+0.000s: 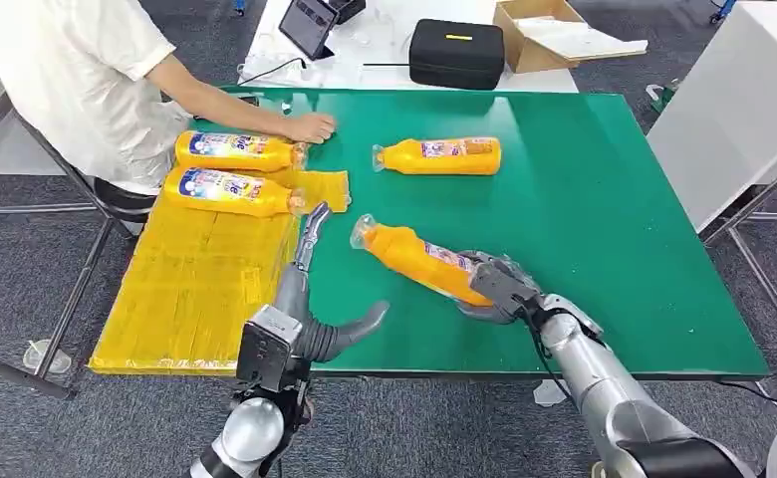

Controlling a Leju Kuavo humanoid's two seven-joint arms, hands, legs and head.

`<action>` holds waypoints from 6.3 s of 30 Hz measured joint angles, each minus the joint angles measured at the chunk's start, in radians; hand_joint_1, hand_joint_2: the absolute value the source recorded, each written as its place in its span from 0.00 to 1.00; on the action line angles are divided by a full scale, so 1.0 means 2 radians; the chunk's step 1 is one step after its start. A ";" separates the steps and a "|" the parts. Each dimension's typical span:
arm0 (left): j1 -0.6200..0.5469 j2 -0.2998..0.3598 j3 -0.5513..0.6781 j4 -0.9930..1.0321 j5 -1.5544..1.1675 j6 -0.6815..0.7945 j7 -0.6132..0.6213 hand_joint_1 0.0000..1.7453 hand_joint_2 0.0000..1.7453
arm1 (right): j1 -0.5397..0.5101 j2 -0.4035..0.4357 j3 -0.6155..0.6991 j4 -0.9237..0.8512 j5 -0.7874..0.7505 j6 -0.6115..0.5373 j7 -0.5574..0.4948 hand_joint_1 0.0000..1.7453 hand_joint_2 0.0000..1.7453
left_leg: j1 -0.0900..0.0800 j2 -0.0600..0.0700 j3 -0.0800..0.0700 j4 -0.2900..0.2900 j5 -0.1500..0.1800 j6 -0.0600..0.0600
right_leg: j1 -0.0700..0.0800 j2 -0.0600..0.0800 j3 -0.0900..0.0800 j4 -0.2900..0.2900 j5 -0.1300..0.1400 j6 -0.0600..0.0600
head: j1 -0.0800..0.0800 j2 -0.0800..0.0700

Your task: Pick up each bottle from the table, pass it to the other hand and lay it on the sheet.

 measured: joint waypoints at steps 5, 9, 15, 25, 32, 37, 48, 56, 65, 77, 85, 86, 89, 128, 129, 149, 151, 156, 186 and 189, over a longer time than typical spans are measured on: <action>0.004 -0.004 0.004 0.005 0.020 0.006 -0.004 0.00 1.00 | 0.007 -0.008 -0.007 0.000 -0.025 0.012 0.000 1.00 1.00 | 0.000 0.000 0.000 0.000 0.000 0.000 | 0.000 0.000 0.000 0.000 0.000 0.000 | 0.000 0.000; 0.017 -0.010 0.020 0.005 0.078 0.023 -0.015 0.00 1.00 | 0.029 -0.011 -0.020 -0.013 -0.100 0.038 -0.032 1.00 1.00 | 0.000 -0.001 0.000 0.000 0.000 0.000 | 0.000 0.000 0.001 0.000 0.000 0.000 | 0.000 0.000; 0.045 -0.012 0.038 0.023 0.223 -0.009 0.014 0.00 1.00 | 0.136 0.014 -0.029 -0.161 -0.195 0.000 -0.011 1.00 1.00 | 0.000 0.000 -0.003 0.000 -0.001 0.000 | 0.000 0.000 -0.002 0.000 0.000 0.000 | 0.000 0.000; 0.042 -0.012 0.037 0.063 0.293 -0.111 0.057 0.00 1.00 | 0.163 0.051 0.043 -0.247 -0.216 -0.002 -0.025 1.00 1.00 | 0.000 0.000 -0.004 0.000 0.000 0.000 | 0.000 0.000 -0.004 0.000 0.000 0.000 | 0.000 0.000; 0.030 -0.016 0.040 0.075 0.297 -0.108 0.038 0.00 1.00 | 0.165 0.068 0.091 -0.253 -0.229 0.000 -0.019 0.80 1.00 | 0.000 0.000 -0.005 0.000 0.000 0.000 | 0.000 -0.001 -0.004 0.000 0.000 0.000 | 0.000 0.000; 0.028 -0.023 0.047 0.072 0.327 -0.108 0.030 0.00 1.00 | 0.165 0.084 0.126 -0.244 -0.232 -0.008 -0.018 0.77 1.00 | 0.000 -0.001 -0.005 0.000 0.000 0.000 | 0.000 -0.001 -0.004 0.000 0.000 0.000 | 0.000 0.000; 0.028 -0.025 0.059 0.057 0.349 -0.099 0.023 1.00 1.00 | 0.162 0.096 0.158 -0.232 -0.235 -0.018 -0.019 0.89 1.00 | 0.000 0.000 -0.005 0.000 0.000 0.000 | 0.000 -0.001 -0.004 0.000 0.000 0.000 | 0.000 0.000; 0.026 -0.025 0.064 0.056 0.345 -0.086 0.001 1.00 1.00 | 0.160 0.098 0.163 -0.232 -0.257 -0.039 -0.018 0.00 0.00 | 0.000 0.000 -0.005 0.000 0.000 0.000 | 0.000 -0.001 -0.004 0.000 0.000 0.000 | 0.000 0.000; 0.026 -0.019 0.103 0.039 0.235 0.072 -0.043 1.00 1.00 | 0.208 0.121 0.086 -0.294 -0.252 -0.360 -0.088 0.00 0.00 | 0.000 -0.001 -0.005 0.000 0.000 0.000 | 0.000 -0.001 -0.004 0.000 0.000 0.000 | 0.000 0.000; 0.033 0.007 0.161 0.021 0.000 0.181 -0.026 1.00 1.00 | 0.286 0.141 -0.089 -0.509 -0.229 -0.442 -0.097 0.00 0.00 | 0.000 0.000 -0.005 0.000 0.000 0.000 | 0.000 -0.001 -0.004 0.000 -0.001 0.000 | 0.000 0.000; 0.031 0.013 0.186 0.031 -0.227 0.182 0.036 1.00 1.00 | 0.292 0.146 -0.112 -0.533 -0.216 -0.442 -0.097 0.00 1.00 | 0.000 0.000 -0.005 0.000 0.000 0.000 | 0.000 -0.001 -0.004 0.000 0.000 0.000 | 0.000 0.000; 0.025 0.014 0.195 0.044 -0.309 0.182 0.055 1.00 1.00 | 0.291 0.146 -0.110 -0.532 -0.221 -0.442 -0.097 0.00 1.00 | 0.000 0.000 -0.005 0.000 0.000 0.000 | 0.000 -0.001 -0.004 0.000 0.000 0.000 | 0.000 0.000; -0.004 0.023 0.201 0.106 -0.419 0.177 0.115 1.00 1.00 | 0.287 0.143 -0.091 -0.525 -0.229 -0.438 -0.097 0.00 1.00 | 0.000 0.000 -0.005 0.000 0.000 0.000 | 0.000 -0.001 -0.004 0.000 0.000 0.000 | 0.000 0.000; -0.179 0.038 0.151 0.423 -0.430 -0.103 0.070 0.00 1.00 | 0.269 0.131 -0.057 -0.413 -0.266 -0.376 -0.097 0.00 1.00 | 0.000 -0.001 0.000 0.000 0.001 -0.001 | 0.000 -0.001 0.001 0.001 0.000 -0.001 | 0.000 0.000; -0.179 0.038 0.151 0.422 -0.430 -0.104 0.067 0.00 1.00 | 0.268 0.131 -0.057 -0.412 -0.266 -0.376 -0.097 0.00 1.00 | 0.000 -0.001 0.000 0.000 0.001 -0.001 | 0.000 -0.001 0.000 0.001 0.000 -0.001 | 0.000 0.000; -0.062 0.030 0.061 0.196 -0.363 0.098 0.069 0.00 1.00 | 0.267 0.123 -0.065 -0.402 0.051 -0.438 -0.097 0.00 1.00 | 0.000 -0.001 -0.004 0.000 0.000 -0.001 | 0.000 -0.001 -0.003 0.001 -0.001 0.000 | 0.000 0.000; -0.052 0.032 0.047 0.170 -0.362 0.110 0.076 0.00 1.00 | 0.264 0.121 -0.075 -0.398 0.099 -0.439 -0.097 0.00 1.00 | 0.000 -0.001 -0.004 0.000 0.000 -0.001 | 0.000 -0.001 -0.003 0.001 -0.001 0.000 | 0.000 0.000; -0.043 0.032 0.025 0.136 -0.343 0.112 0.078 0.00 1.00 | 0.240 0.115 -0.096 -0.365 0.185 -0.439 -0.097 0.00 1.00 | 0.000 -0.001 -0.004 0.000 0.000 0.000 | 0.000 -0.001 -0.003 0.001 0.000 0.000 | 0.000 0.000; -0.039 0.004 -0.027 0.107 -0.224 0.051 0.037 0.00 1.00 | 0.027 0.037 0.011 0.006 0.225 -0.286 0.068 1.00 1.00 | 0.000 0.000 -0.002 0.000 0.001 0.000 | 0.000 0.000 -0.002 0.001 0.000 0.000 | 0.000 0.000; -0.041 0.004 -0.029 0.104 -0.203 0.041 0.033 0.00 1.00 | 0.004 0.029 0.033 0.022 0.244 -0.242 0.111 1.00 1.00 | 0.000 0.002 0.000 0.000 0.000 0.000 | 0.000 0.001 -0.001 0.000 0.000 0.000 | 0.000 0.000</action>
